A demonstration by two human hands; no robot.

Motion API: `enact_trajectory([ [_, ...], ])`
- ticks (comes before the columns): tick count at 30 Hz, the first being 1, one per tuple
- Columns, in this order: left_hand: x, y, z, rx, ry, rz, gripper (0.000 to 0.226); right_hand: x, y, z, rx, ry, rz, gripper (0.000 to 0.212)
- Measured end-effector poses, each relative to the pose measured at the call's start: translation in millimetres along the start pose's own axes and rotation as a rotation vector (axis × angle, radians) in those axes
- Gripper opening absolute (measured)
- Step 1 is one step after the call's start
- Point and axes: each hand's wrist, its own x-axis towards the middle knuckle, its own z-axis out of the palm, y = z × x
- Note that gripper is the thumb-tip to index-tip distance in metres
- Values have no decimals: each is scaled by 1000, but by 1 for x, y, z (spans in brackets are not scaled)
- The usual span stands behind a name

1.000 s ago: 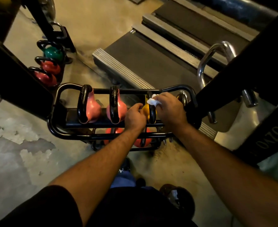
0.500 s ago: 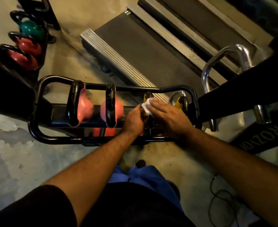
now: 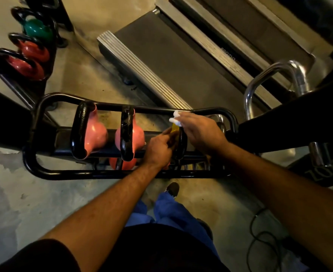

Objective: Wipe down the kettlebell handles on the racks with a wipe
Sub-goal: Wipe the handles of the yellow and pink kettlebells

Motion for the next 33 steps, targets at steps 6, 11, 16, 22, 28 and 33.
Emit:
enact_trajectory([
  [6,-7,-13,8,-58,25,18,40,-7,12,-2,105,-26,-139,36],
  [11,-4,-15,8,-64,37,108,41,20,6,6,455,-19,360,28],
  [16,-8,-17,7,-125,40,96,53,18,-3,6,532,-18,308,25],
  [22,-3,-19,8,-93,37,84,46,8,12,5,282,81,207,33],
  [28,-6,-15,6,-171,33,71,54,-7,7,17,212,7,-3,38],
  [33,-7,-15,6,-201,42,39,42,1,-8,9,218,-35,175,37],
])
